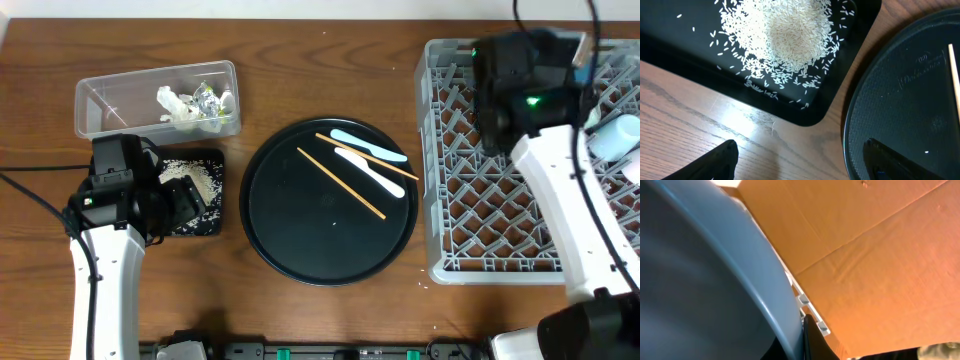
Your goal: Sort waste into correct bins and load items into the dishwasher rack
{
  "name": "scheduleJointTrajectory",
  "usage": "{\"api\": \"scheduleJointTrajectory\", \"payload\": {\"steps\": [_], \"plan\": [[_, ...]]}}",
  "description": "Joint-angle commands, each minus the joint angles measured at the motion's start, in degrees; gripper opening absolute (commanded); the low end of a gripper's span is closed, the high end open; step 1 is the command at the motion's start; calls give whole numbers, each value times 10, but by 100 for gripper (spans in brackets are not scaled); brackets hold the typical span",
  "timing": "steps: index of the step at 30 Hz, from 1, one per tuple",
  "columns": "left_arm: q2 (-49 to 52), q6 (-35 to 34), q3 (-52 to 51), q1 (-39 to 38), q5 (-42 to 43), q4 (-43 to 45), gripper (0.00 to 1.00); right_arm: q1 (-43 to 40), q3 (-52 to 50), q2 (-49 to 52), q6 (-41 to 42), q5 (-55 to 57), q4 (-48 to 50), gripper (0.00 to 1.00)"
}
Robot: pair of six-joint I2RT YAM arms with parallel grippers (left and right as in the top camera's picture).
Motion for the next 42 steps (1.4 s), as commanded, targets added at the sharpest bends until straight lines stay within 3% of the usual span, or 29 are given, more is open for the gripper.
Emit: {"api": "scheduleJointTrajectory", "payload": {"steps": [1, 10, 23, 25, 28, 30, 36, 42], "plan": [[2, -6, 7, 2, -1, -2, 81, -3, -55, 3, 16, 60, 20, 1], [2, -14, 7, 2, -1, -2, 81, 1, -150, 3, 25, 34, 72, 1], [2, -14, 7, 2, -1, -2, 81, 44, -160, 3, 43, -63, 78, 2], [2, -14, 7, 2, -1, -2, 81, 50, -160, 3, 44, -82, 78, 8], [2, -14, 7, 2, -1, -2, 81, 62, -160, 3, 44, -125, 75, 28], [2, -14, 7, 2, -1, -2, 81, 70, -160, 3, 44, -165, 76, 34], [2, -14, 7, 2, -1, -2, 81, 83, -160, 3, 44, -286, 87, 44], [2, -14, 7, 2, -1, -2, 81, 101, -160, 3, 44, -339, 87, 56]]}}
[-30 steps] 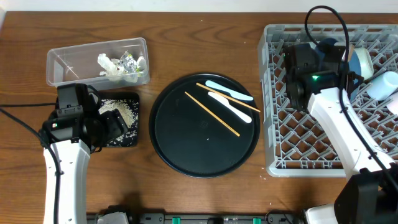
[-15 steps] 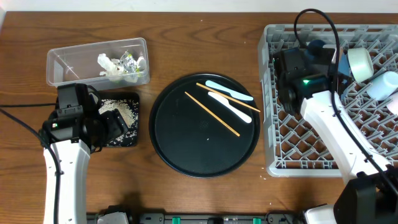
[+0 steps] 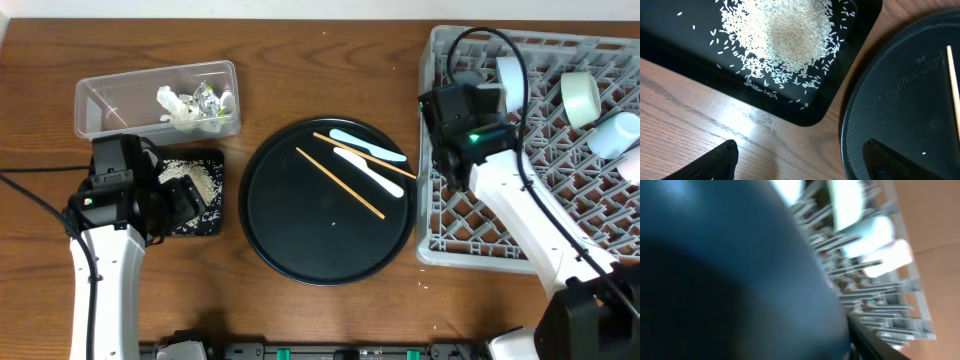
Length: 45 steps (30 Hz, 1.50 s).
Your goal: Sort waste into correct bins and load items into the dishwasher rack
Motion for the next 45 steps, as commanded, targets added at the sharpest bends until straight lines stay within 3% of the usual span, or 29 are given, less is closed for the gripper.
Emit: {"api": "scheduleJointTrajectory", "payload": {"steps": [1, 10, 16, 23, 30, 39, 45], "plan": [[2, -3, 7, 2, -1, -2, 81, 18, -5, 5, 6, -82, 5, 59], [2, -3, 7, 2, -1, -2, 81, 39, 0, 0, 9, -89, 4, 87], [2, -3, 7, 2, -1, -2, 81, 39, 4, -43, 10, -120, 5, 94], [2, -3, 7, 2, -1, -2, 81, 38, 23, -137, -21, -226, 19, 85], [2, -3, 7, 2, -1, -2, 81, 38, 23, -188, -106, -424, 12, 80], [2, -3, 7, 2, -1, -2, 87, 39, 19, -171, -167, -590, -30, 88], [2, -3, 7, 2, -1, -2, 87, 41, 19, -125, -194, -638, -55, 59]]}}
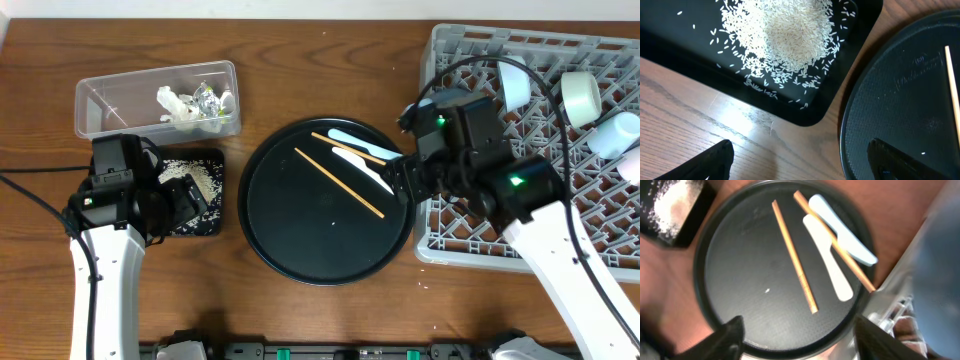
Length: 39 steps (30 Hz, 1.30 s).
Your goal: Sort waste into correct bins and load items into the dishwasher rack
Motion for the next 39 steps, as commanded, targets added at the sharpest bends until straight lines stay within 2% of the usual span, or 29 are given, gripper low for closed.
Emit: {"api": "scheduleJointTrajectory", "payload": {"steps": [1, 2, 3, 4, 5, 9, 12, 21, 34, 39], "plan": [[2, -1, 7, 2, -1, -2, 87, 6, 1, 40, -25, -48, -19, 57], [2, -1, 7, 2, -1, -2, 87, 8, 1, 53, -25, -48, -27, 52], [2, -1, 7, 2, -1, -2, 87, 11, 1, 70, -25, -48, -34, 41], [2, -1, 7, 2, -1, -2, 87, 13, 1, 82, -25, -47, -37, 35], [2, -1, 7, 2, -1, -2, 87, 15, 1, 96, -24, -47, -39, 32], [2, -1, 7, 2, -1, -2, 87, 17, 1, 144, -13, -29, -52, 35], [2, -1, 7, 2, -1, -2, 87, 16, 1, 165, 31, 41, -78, 36], [2, -1, 7, 2, -1, -2, 87, 16, 1, 169, 106, 183, -150, 39], [2, -1, 7, 2, -1, -1, 87, 16, 1, 169, 124, 225, -173, 41], [2, -1, 7, 2, -1, -2, 87, 17, 5, 169, 89, 159, -135, 46]]}}
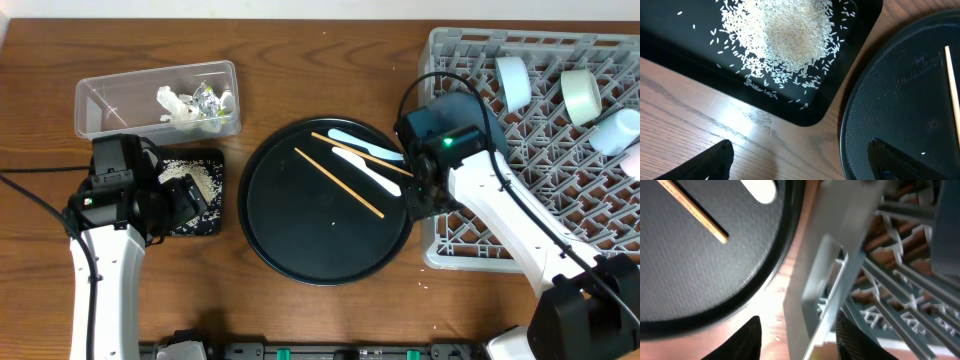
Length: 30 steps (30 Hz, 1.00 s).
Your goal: Sort waste into correct bins and load items into the dishwasher rack
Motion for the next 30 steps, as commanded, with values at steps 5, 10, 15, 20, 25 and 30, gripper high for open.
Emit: {"api": "scheduleJointTrajectory", "payload": {"steps": [5, 10, 15, 20, 25, 30], "plan": [[2, -1, 7, 1, 56, -2, 87, 1, 10, 0, -66, -114, 63, 48], [2, -4, -7, -15, 90, -4, 85, 18, 10, 0, -99, -123, 120, 44], [2, -12, -52, -64, 90, 2, 84, 26, 10, 0, -94, -115, 135, 44], [2, -52, -110, -127, 90, 29, 83, 26, 11, 0, -75, -96, 136, 42], [2, -126, -167, -188, 90, 95, 76, 26, 12, -2, -75, -96, 136, 40], [2, -174, -197, -234, 89, 159, 74, 26, 25, -10, -75, -96, 134, 39]]}}
